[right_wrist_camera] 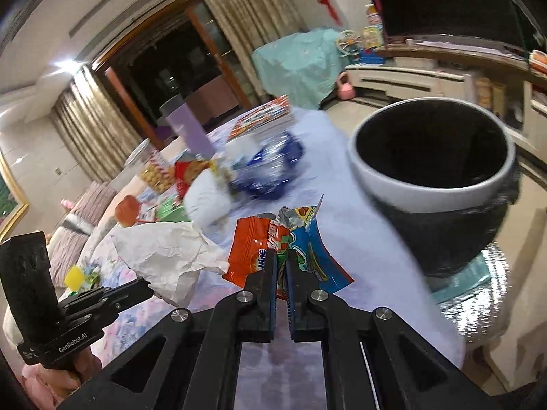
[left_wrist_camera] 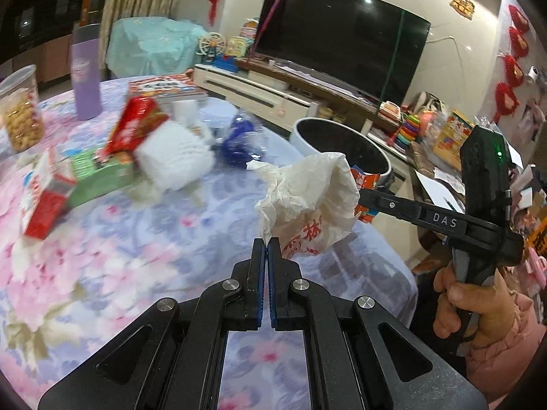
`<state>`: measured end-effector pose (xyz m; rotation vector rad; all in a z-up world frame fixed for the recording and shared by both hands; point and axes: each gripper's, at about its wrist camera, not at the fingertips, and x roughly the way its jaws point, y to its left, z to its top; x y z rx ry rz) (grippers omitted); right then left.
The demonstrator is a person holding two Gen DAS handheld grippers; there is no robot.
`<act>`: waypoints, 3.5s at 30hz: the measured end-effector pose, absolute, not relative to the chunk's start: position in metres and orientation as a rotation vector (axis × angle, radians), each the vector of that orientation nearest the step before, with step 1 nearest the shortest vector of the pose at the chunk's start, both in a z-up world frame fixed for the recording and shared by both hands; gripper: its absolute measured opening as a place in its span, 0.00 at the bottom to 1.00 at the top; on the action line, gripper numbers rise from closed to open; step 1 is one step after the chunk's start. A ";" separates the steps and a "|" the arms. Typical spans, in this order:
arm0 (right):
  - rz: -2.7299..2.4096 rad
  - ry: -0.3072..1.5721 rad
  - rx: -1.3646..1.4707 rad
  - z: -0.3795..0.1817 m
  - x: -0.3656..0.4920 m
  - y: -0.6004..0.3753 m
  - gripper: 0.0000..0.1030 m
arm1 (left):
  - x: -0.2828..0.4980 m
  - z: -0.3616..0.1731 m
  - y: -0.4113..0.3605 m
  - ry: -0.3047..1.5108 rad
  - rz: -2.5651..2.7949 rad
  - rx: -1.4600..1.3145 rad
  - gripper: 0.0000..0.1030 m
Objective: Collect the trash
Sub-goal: 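Carry the tissue and orange wrapper with both tools over the black bin, then open both tools to drop the tissue and wrapper into the bin, then grasp the white foam net with the left tool while the right tool grasps the blue bag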
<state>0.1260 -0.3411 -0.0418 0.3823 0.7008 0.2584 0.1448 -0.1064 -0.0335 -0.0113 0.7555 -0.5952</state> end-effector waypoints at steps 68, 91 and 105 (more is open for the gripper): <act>0.014 0.742 0.385 -0.028 0.200 -0.495 0.65 | 0.254 -0.025 -0.283 0.777 -0.641 0.133 0.48; 0.094 0.710 0.436 -0.028 0.155 -0.431 0.91 | 0.198 -0.037 -0.155 0.798 -0.449 -0.045 0.63; 0.190 0.741 0.412 -0.033 0.150 -0.372 0.91 | 0.190 -0.049 -0.087 0.827 -0.339 -0.124 0.64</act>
